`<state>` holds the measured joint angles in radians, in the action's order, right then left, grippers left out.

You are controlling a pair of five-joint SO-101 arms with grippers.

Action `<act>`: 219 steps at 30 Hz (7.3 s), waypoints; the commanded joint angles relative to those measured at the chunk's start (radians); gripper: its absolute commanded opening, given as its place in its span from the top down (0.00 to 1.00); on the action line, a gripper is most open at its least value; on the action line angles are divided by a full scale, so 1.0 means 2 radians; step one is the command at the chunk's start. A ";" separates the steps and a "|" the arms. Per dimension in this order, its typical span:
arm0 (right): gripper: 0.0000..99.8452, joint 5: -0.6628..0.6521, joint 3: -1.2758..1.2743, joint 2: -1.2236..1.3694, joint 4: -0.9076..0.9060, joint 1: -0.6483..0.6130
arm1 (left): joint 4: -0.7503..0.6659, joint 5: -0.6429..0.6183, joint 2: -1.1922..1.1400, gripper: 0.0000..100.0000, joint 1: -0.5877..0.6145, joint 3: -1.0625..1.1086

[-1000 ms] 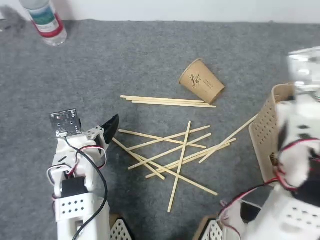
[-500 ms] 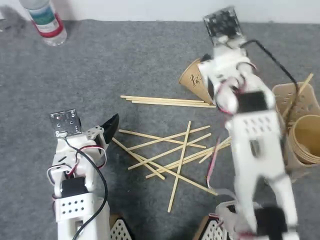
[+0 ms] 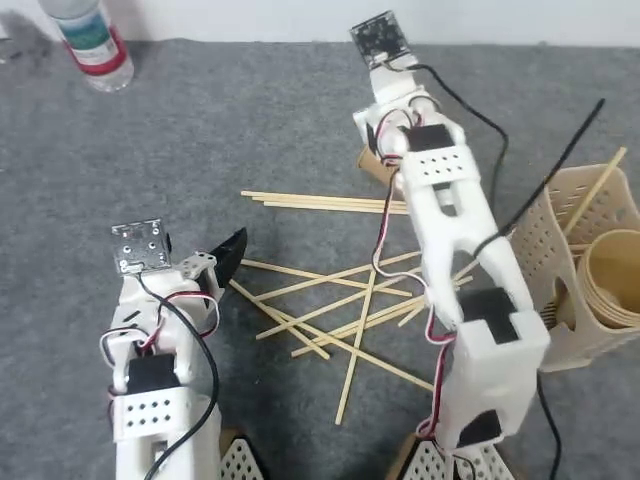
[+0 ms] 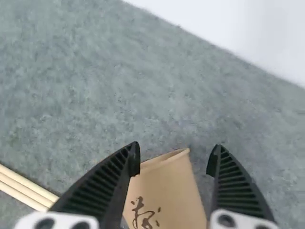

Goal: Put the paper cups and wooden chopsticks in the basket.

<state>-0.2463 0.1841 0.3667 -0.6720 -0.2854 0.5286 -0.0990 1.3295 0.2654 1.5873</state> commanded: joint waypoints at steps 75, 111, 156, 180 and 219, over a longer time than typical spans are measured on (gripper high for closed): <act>0.99 -0.278 0.314 0.059 -0.563 0.214 | -0.013 0.006 0.006 0.61 -0.002 -0.003; 0.79 -0.161 0.212 0.064 -0.545 0.133 | -0.013 0.006 0.006 0.61 -0.002 -0.003; 0.99 -0.164 0.313 -0.302 -0.563 0.147 | -0.013 0.006 0.006 0.61 -0.002 -0.003; 0.99 -0.309 0.026 -0.637 -0.562 0.395 | -0.010 0.006 0.006 0.61 -0.001 0.001; 0.95 -0.281 -0.136 -0.522 -0.562 0.418 | -0.012 0.006 0.006 0.61 -0.001 0.002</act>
<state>-0.8493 -0.0890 -0.6935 -1.7568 0.5401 0.5255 -0.0990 1.3311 0.2654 1.5965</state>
